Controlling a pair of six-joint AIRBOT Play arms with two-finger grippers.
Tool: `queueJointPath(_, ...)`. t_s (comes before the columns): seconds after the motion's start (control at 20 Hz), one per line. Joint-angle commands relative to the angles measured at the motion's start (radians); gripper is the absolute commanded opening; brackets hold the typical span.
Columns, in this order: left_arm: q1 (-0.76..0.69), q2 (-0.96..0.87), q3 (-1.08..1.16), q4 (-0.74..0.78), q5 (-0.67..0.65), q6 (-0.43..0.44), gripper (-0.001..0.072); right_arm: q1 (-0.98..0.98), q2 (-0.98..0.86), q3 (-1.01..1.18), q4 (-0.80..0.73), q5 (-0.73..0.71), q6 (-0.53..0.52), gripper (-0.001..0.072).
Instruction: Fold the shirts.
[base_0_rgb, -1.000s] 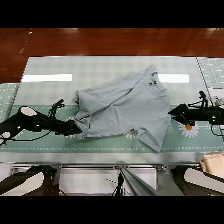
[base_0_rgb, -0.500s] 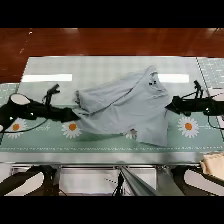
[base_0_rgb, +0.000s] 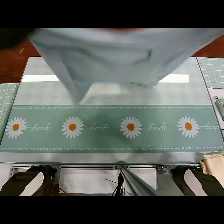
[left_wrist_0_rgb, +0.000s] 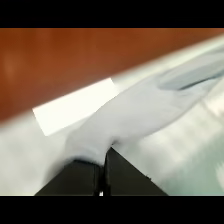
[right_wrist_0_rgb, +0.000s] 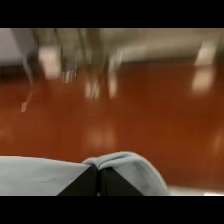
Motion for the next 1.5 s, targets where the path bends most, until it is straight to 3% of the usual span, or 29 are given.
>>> queueJointPath(0.0,0.000,0.098,0.258,0.008,0.097,-0.002,0.0027,-0.001,0.103,0.238,-0.114,-0.074,0.106,0.0030)
queueJointPath(0.1,0.000,0.159,0.280,0.026,0.097,-0.030,0.0027,-0.001,0.138,0.294,-0.216,-0.065,0.179,0.0029)
queueJointPath(0.2,0.000,0.224,0.280,0.164,0.037,-0.177,0.0027,-0.001,0.170,0.338,-0.336,0.006,0.270,0.0030)
queueJointPath(0.3,0.000,0.270,0.280,0.310,-0.108,-0.327,0.0027,-0.001,0.190,0.371,-0.409,0.150,0.315,0.0030)
queueJointPath(0.55,0.000,0.274,0.271,0.368,-0.529,-0.494,0.0027,-0.001,0.159,0.378,-0.488,0.598,0.299,0.0029)
queueJointPath(0.7,0.000,0.250,0.208,0.367,-0.657,-0.519,0.0027,0.000,0.064,0.378,-0.523,0.867,0.268,0.0029)
queueJointPath(0.95,0.000,0.195,-0.059,0.349,-0.652,-0.516,0.0027,0.002,-0.171,0.375,-0.449,0.871,0.257,0.0029)
queueJointPath(1.1,-0.001,0.133,-0.226,0.348,-0.510,-0.455,0.0027,0.108,-0.373,0.375,-0.517,0.850,0.244,0.0029)
queueJointPath(1.25,-0.001,-0.001,-0.298,0.349,-0.376,-0.371,0.0027,0.236,-0.566,0.375,-0.582,0.682,0.233,0.0029)
queueJointPath(1.45,0.000,-0.230,-0.296,0.349,-0.180,-0.303,0.0028,0.317,-0.728,0.375,-0.639,0.319,0.278,0.0029)
